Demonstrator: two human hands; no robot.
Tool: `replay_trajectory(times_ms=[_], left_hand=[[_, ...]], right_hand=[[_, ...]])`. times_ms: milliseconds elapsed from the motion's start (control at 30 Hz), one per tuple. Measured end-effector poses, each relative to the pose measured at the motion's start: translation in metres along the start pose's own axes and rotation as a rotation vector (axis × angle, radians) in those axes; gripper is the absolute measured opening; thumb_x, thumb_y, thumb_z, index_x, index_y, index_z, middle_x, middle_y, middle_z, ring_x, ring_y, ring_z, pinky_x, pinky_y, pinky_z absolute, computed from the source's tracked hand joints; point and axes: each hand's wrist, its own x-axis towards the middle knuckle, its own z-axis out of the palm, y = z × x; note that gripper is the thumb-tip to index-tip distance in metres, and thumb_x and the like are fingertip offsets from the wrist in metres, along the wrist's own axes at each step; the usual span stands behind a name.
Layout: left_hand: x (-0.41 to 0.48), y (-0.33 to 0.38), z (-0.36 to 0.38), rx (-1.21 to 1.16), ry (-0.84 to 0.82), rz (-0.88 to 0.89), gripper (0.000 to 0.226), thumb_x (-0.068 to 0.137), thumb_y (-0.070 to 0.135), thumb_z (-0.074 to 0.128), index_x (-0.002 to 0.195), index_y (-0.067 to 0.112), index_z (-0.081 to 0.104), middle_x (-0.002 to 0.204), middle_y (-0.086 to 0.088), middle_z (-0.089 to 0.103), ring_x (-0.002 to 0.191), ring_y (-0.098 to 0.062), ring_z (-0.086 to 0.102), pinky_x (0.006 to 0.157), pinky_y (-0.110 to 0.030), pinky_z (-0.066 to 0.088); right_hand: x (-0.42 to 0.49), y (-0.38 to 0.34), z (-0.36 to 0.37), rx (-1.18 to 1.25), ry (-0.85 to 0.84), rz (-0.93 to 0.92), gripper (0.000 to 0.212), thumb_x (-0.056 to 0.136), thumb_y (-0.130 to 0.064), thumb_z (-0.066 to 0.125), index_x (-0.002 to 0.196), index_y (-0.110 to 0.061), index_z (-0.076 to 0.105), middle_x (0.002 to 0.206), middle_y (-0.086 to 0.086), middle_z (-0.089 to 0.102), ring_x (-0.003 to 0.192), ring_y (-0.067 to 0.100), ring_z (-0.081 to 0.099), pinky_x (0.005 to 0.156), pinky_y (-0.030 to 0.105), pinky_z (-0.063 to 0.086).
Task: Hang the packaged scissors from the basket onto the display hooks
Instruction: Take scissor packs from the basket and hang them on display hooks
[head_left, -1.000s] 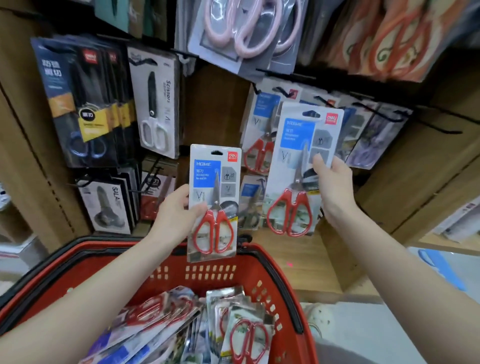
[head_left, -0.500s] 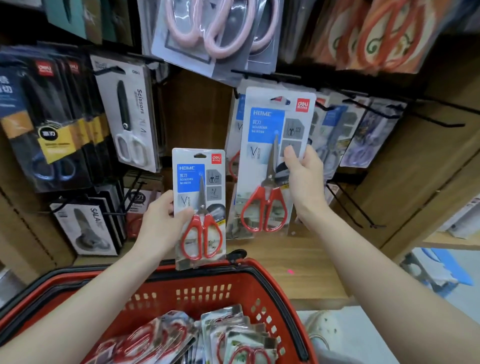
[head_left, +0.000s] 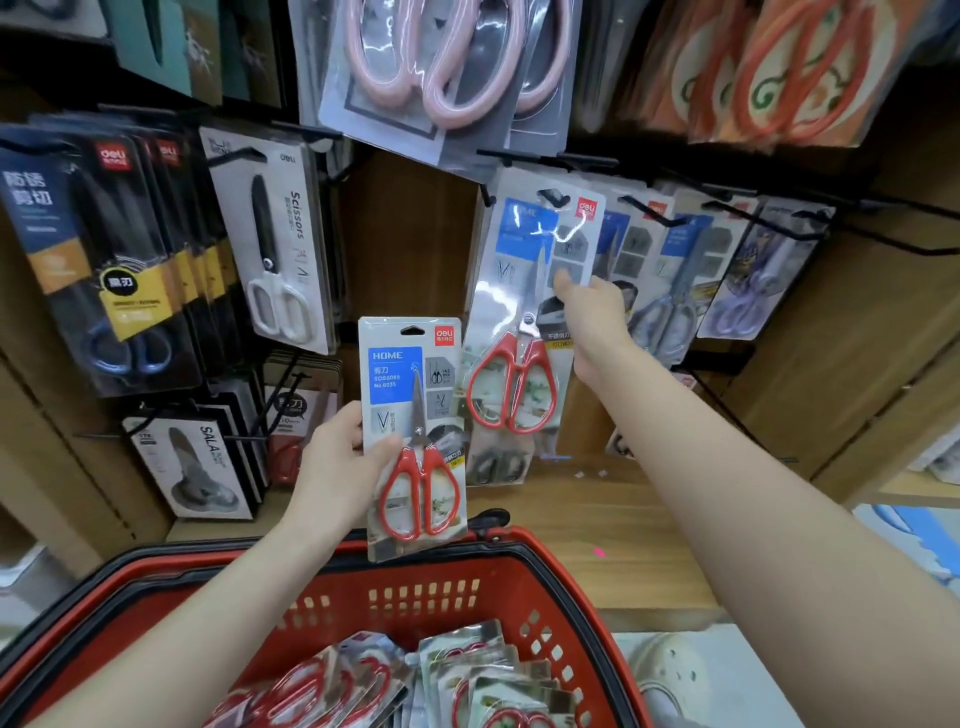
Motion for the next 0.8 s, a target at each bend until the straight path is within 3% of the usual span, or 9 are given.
replay_trajectory(times_ms=[133, 233, 367, 500, 567, 633, 700, 800], left_hand=[[-0.002, -0.003, -0.007, 0.008, 0.005, 0.007, 0.022, 0.092, 0.007, 0.056, 0.106, 0.022, 0.061, 0.098, 0.009, 0.068, 0.092, -0.007, 0.063, 0.068, -0.019, 0.046], [-0.003, -0.005, -0.014, 0.024, 0.01, 0.002, 0.02, 0.092, 0.008, 0.056, 0.107, 0.019, 0.062, 0.098, 0.005, 0.068, 0.092, -0.01, 0.064, 0.071, -0.023, 0.05], [0.0, -0.003, -0.017, 0.038, 0.0, 0.011, 0.02, 0.092, 0.007, 0.056, 0.109, 0.016, 0.063, 0.1, 0.003, 0.068, 0.094, -0.009, 0.063, 0.072, -0.023, 0.05], [0.003, 0.004, -0.018, 0.029, 0.005, 0.006, 0.022, 0.091, 0.006, 0.057, 0.109, 0.015, 0.063, 0.102, 0.001, 0.069, 0.096, -0.015, 0.065, 0.082, -0.036, 0.053], [0.003, 0.008, -0.018, 0.038, 0.009, 0.01, 0.022, 0.09, 0.005, 0.058, 0.109, 0.015, 0.064, 0.1, 0.0, 0.07, 0.095, -0.017, 0.065, 0.081, -0.035, 0.053], [0.002, 0.014, -0.015, 0.036, 0.008, 0.012, 0.022, 0.09, 0.004, 0.057, 0.108, 0.015, 0.064, 0.099, -0.002, 0.07, 0.093, -0.017, 0.065, 0.076, -0.03, 0.051], [-0.001, 0.021, -0.011, 0.02, -0.001, 0.008, 0.022, 0.091, 0.004, 0.057, 0.108, 0.017, 0.063, 0.102, -0.003, 0.069, 0.094, -0.018, 0.064, 0.077, -0.031, 0.051], [-0.005, 0.028, -0.006, 0.022, -0.013, 0.006, 0.023, 0.091, 0.007, 0.057, 0.112, 0.015, 0.063, 0.103, -0.001, 0.069, 0.096, -0.016, 0.064, 0.081, -0.035, 0.053]], right_hand=[[0.02, -0.002, 0.007, 0.0, 0.044, 0.081, 0.017, 0.093, -0.025, 0.057, 0.088, -0.012, 0.049, 0.101, 0.011, 0.063, 0.099, 0.029, 0.062, 0.095, 0.044, 0.048], [0.031, 0.0, 0.011, -0.093, 0.111, 0.077, 0.021, 0.092, -0.031, 0.059, 0.09, -0.011, 0.055, 0.102, 0.01, 0.063, 0.1, 0.028, 0.059, 0.095, 0.039, 0.046], [0.036, -0.002, 0.012, -0.181, 0.139, 0.087, 0.037, 0.093, -0.034, 0.057, 0.115, -0.004, 0.057, 0.114, 0.012, 0.062, 0.11, 0.03, 0.055, 0.098, 0.04, 0.043], [0.031, 0.004, 0.008, -0.205, 0.074, 0.11, 0.033, 0.09, -0.026, 0.06, 0.115, -0.004, 0.061, 0.119, 0.015, 0.063, 0.112, 0.033, 0.058, 0.1, 0.043, 0.046], [0.027, 0.005, 0.001, -0.187, 0.103, 0.116, 0.028, 0.091, -0.02, 0.061, 0.115, -0.006, 0.059, 0.12, 0.011, 0.06, 0.114, 0.028, 0.055, 0.102, 0.039, 0.043], [0.027, 0.006, -0.005, -0.194, 0.109, 0.089, 0.007, 0.091, -0.015, 0.061, 0.096, -0.013, 0.058, 0.117, 0.01, 0.061, 0.11, 0.026, 0.056, 0.101, 0.037, 0.043], [0.026, 0.005, -0.009, -0.201, 0.098, 0.04, 0.007, 0.089, -0.014, 0.064, 0.086, -0.014, 0.057, 0.113, 0.009, 0.065, 0.105, 0.025, 0.06, 0.098, 0.039, 0.047], [0.021, 0.009, -0.011, -0.172, 0.116, 0.012, 0.014, 0.084, -0.015, 0.071, 0.091, -0.014, 0.058, 0.109, 0.009, 0.065, 0.104, 0.024, 0.061, 0.097, 0.039, 0.048]])
